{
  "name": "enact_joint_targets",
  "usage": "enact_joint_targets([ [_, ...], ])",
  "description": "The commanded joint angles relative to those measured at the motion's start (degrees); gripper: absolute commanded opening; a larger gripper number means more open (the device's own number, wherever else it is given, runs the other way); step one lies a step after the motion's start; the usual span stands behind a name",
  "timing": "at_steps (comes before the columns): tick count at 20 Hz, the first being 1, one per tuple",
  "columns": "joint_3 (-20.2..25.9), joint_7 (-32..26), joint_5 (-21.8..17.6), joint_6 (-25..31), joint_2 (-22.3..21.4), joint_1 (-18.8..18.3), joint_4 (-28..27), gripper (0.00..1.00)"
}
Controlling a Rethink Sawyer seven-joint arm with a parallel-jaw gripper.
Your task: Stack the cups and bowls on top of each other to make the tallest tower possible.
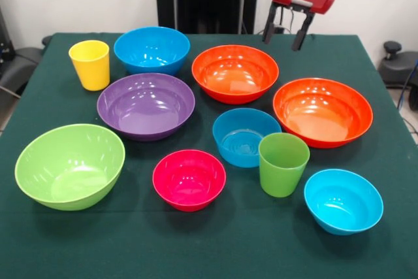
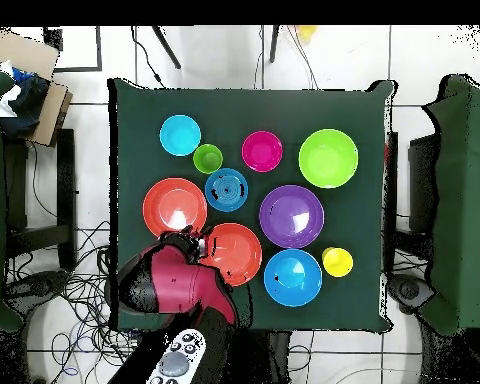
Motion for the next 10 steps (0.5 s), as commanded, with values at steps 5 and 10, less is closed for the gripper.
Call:
enact_joint_targets([
  [5,1.19,10.42,3.5,4.39,4.56,1.13,-6.51,1.0],
  [10,0.39,10.32,4.69,6.51,4.97,1.67,-8.26,1.0],
])
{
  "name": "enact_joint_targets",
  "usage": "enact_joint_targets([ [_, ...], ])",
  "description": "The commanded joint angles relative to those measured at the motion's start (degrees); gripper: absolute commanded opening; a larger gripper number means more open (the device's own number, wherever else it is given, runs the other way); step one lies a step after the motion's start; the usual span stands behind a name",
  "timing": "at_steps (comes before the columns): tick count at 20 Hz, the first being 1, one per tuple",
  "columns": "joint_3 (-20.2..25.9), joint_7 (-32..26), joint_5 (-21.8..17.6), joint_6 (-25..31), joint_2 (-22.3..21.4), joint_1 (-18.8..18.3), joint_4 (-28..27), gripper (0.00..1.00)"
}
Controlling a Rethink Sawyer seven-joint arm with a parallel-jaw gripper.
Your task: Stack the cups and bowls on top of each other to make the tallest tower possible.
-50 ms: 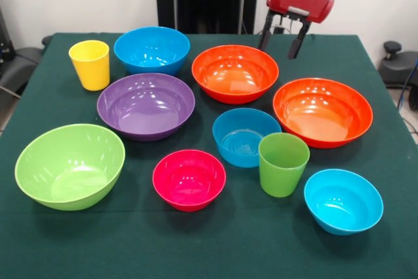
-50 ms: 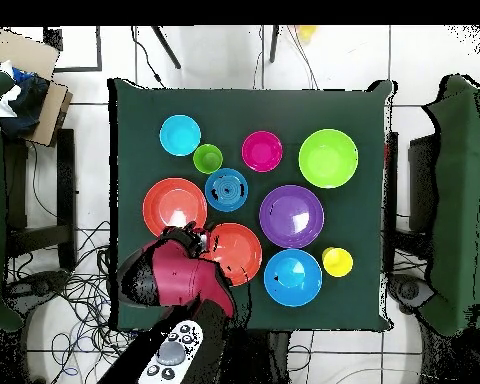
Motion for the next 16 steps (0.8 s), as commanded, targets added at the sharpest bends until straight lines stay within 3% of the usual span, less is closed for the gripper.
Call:
enact_joint_targets([
  [1,1.79,10.29,3.13,6.9,2.26,0.8,-6.07,1.0],
  [16,1.99,8.33,3.35,8.51,1.26,0.63,-6.15,1.0],
])
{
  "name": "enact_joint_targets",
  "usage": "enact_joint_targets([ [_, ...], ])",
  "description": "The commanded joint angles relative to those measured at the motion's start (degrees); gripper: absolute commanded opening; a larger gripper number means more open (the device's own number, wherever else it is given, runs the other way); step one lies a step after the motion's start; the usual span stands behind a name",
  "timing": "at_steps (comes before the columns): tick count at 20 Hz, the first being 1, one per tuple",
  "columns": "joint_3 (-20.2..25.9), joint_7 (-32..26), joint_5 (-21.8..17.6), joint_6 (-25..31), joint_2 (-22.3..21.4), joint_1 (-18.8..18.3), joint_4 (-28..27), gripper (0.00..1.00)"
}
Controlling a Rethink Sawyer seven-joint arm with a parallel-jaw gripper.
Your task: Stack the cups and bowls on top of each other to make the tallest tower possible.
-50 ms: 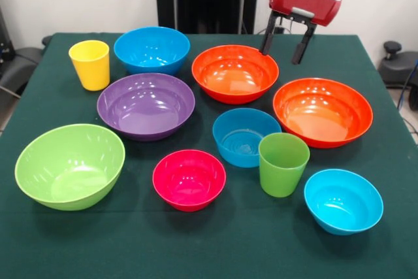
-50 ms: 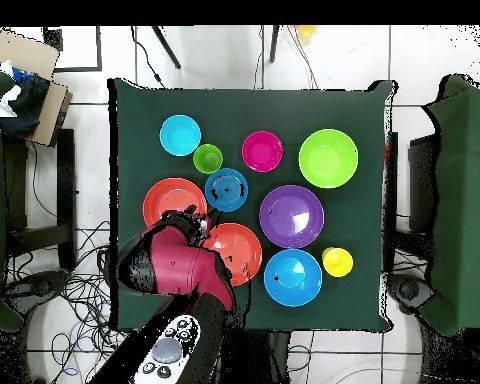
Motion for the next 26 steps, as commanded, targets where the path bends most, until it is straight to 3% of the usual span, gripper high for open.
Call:
enact_joint_targets([
  [1,3.47,8.49,1.03,8.41,0.85,0.21,-3.02,1.0],
  [26,3.09,9.29,1.3,8.29,-0.19,0.78,-1.39,1.0],
])
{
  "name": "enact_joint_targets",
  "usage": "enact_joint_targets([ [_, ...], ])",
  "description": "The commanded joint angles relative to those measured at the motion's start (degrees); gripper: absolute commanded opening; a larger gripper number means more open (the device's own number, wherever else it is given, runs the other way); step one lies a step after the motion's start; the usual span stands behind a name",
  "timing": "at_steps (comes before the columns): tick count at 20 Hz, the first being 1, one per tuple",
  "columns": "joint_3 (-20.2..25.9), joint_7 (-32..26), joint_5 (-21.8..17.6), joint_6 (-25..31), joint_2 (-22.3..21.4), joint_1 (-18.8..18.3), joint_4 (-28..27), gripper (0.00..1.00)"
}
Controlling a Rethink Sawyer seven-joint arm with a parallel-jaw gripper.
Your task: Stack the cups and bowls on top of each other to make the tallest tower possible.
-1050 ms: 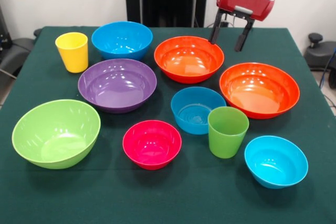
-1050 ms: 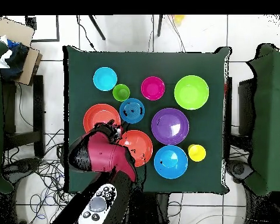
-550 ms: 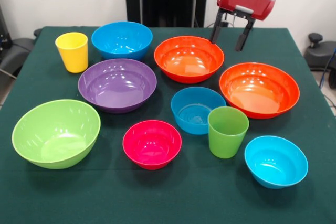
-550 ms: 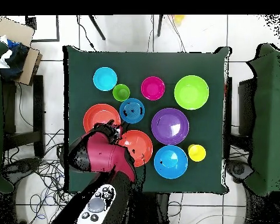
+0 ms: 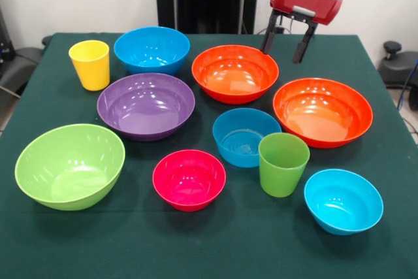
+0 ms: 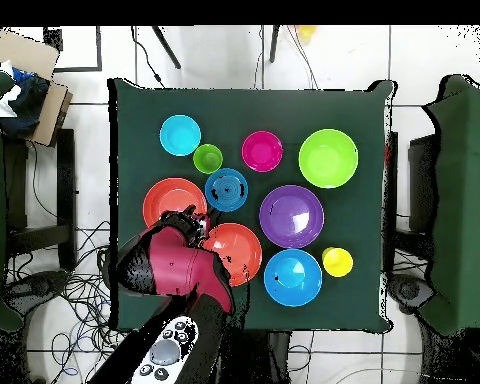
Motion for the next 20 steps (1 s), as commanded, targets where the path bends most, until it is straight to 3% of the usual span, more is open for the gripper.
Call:
enact_joint_targets([
  [1,3.44,9.67,1.43,7.88,-0.18,0.51,-0.9,1.0],
  [11,4.85,12.05,1.59,1.27,-0.29,0.47,4.32,1.0],
  [16,5.12,11.69,1.1,1.44,-0.49,-0.03,4.18,1.0],
  [20,3.94,9.23,0.02,4.91,-0.54,-0.65,0.17,1.0],
])
